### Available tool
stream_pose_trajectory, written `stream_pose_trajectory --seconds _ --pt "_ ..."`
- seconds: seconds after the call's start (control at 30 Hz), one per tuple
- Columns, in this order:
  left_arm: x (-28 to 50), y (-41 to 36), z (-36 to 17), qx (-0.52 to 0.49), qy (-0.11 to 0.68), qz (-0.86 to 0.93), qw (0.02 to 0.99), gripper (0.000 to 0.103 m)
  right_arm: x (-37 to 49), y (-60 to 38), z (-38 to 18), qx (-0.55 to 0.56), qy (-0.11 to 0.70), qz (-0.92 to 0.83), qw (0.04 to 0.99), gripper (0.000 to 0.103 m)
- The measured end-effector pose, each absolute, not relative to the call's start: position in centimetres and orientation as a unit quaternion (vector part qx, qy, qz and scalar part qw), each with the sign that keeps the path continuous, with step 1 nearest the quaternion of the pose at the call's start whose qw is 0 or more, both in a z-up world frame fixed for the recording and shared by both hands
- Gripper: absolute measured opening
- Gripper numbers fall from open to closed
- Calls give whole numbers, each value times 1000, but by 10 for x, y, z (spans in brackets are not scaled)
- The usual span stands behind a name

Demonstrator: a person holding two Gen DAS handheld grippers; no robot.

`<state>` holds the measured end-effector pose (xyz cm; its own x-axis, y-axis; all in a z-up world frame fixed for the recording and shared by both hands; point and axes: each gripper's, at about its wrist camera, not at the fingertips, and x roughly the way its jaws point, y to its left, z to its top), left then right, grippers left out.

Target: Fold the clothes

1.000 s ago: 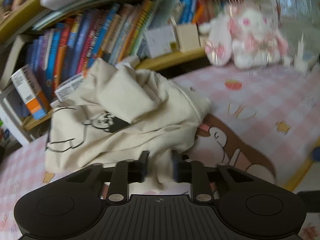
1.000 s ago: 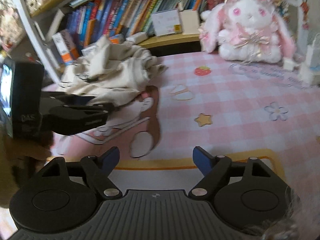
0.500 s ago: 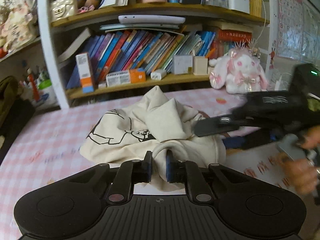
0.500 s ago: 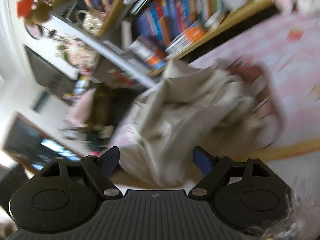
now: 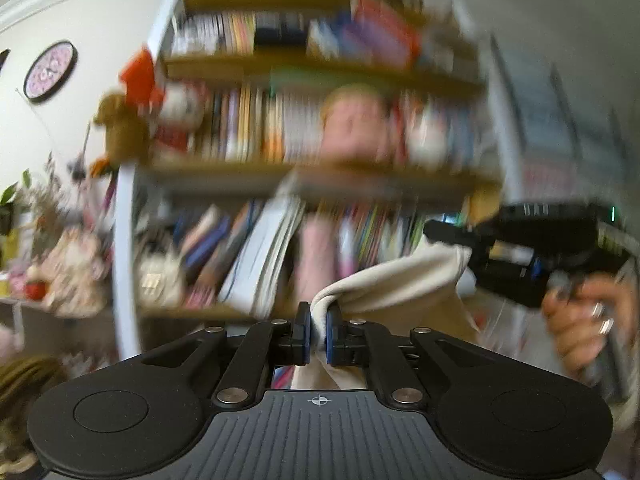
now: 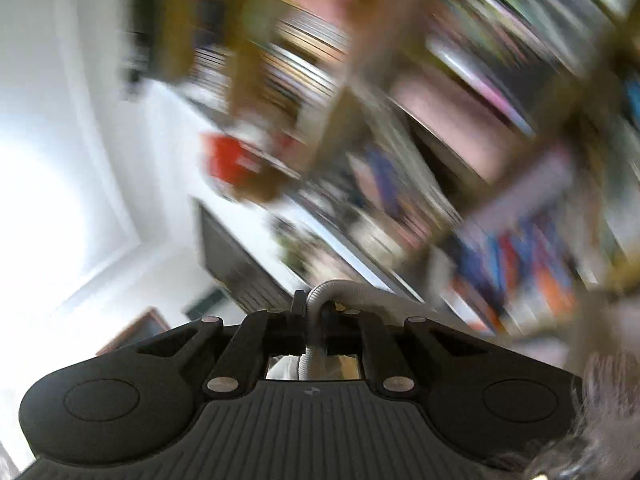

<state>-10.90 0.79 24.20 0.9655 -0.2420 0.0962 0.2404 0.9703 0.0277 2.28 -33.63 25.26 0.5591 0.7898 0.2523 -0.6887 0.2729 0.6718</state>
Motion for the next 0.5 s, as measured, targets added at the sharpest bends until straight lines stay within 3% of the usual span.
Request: stream_pose_trajectory --seconds 0.13,0.27,0.4,0.5 --pt "-119 26 265 -44 -100 -171 979 6 -10 -348 304 360 -28 491 793 6" --pt "-130 44 288 -96 -149 -219 959 6 -11 -334 329 335 -55 516 786 6" --pt "-85 77 249 -130 -38 -166 977 6 32 -286 305 306 38 488 817 6" --pt "-34 107 183 -158 116 -101 975 6 94 -234 240 218 176 426 860 14"
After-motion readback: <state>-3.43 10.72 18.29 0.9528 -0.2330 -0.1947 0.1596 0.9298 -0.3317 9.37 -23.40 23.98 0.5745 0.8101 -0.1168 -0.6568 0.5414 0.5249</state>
